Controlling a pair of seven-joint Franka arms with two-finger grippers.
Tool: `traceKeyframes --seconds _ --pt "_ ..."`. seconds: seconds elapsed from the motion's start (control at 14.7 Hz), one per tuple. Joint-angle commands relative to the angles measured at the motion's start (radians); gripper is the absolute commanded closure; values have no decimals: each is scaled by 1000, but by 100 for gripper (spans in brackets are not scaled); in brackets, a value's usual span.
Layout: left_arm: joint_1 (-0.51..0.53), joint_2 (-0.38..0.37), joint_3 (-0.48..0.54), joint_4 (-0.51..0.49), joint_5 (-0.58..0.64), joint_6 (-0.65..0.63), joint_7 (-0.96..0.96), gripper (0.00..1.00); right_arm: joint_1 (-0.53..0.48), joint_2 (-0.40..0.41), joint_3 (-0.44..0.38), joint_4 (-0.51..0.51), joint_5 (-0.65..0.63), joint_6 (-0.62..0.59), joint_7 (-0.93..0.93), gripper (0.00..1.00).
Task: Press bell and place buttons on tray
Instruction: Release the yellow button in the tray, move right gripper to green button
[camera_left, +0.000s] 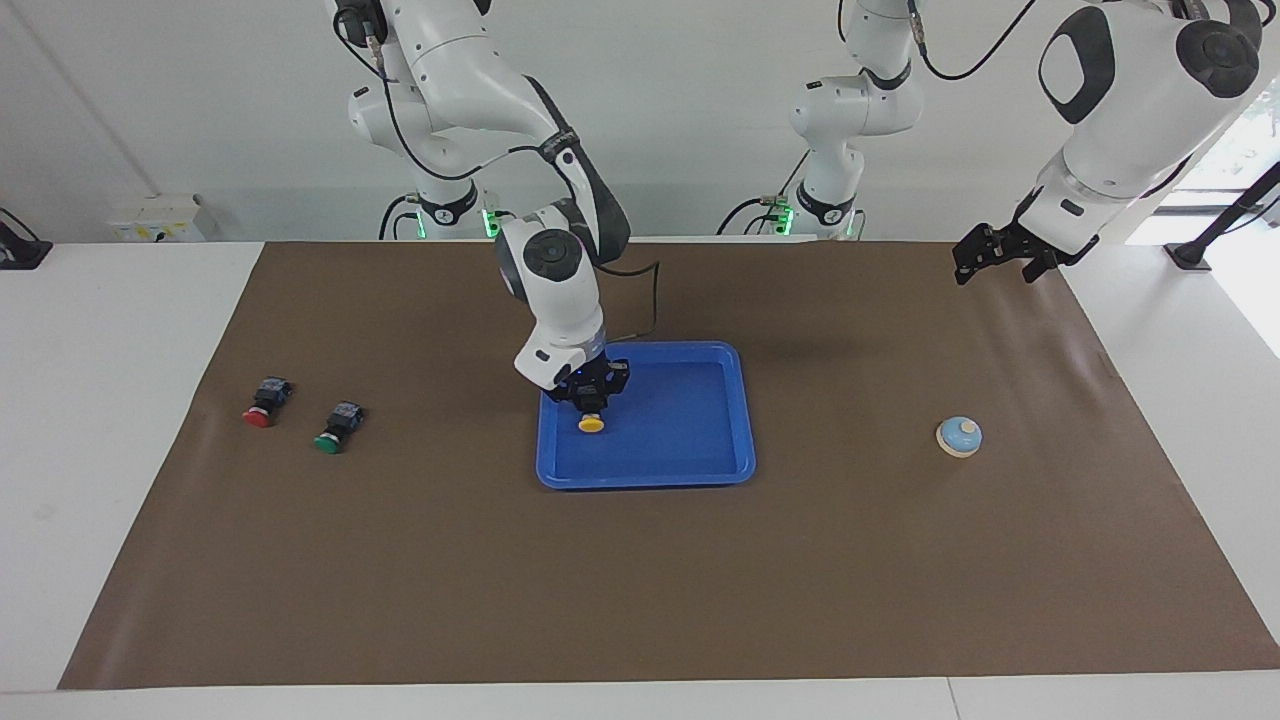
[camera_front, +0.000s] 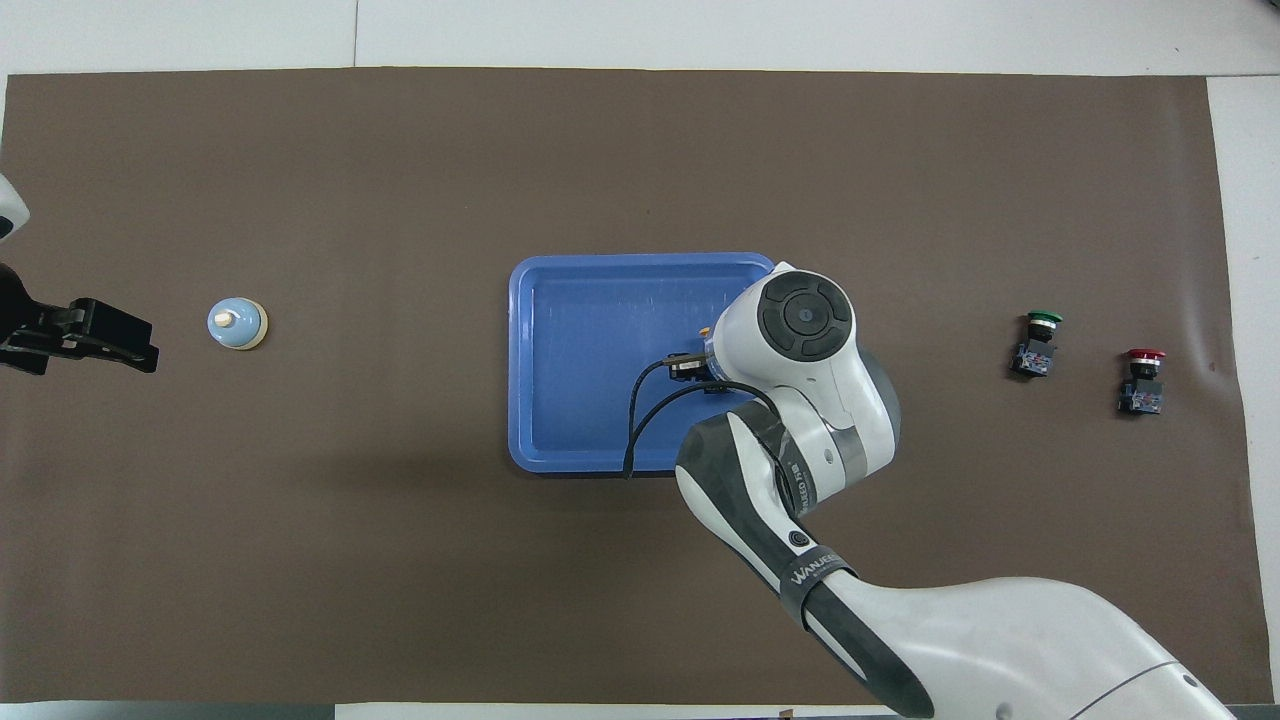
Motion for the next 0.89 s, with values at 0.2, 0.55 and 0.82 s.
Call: traceKeyframes --seconds 0.2,0.55,0.82 --pt "2 -10 -3 6 11 -15 -9 0 -13 -10 3 -9 3 7 66 0" --pt "2 -10 -3 7 11 -15 -9 0 -119 -108 -7 25 5 -140 80 0" --pt "2 -10 -3 7 11 -15 -9 0 -243 -171 -10 60 2 -265 24 0"
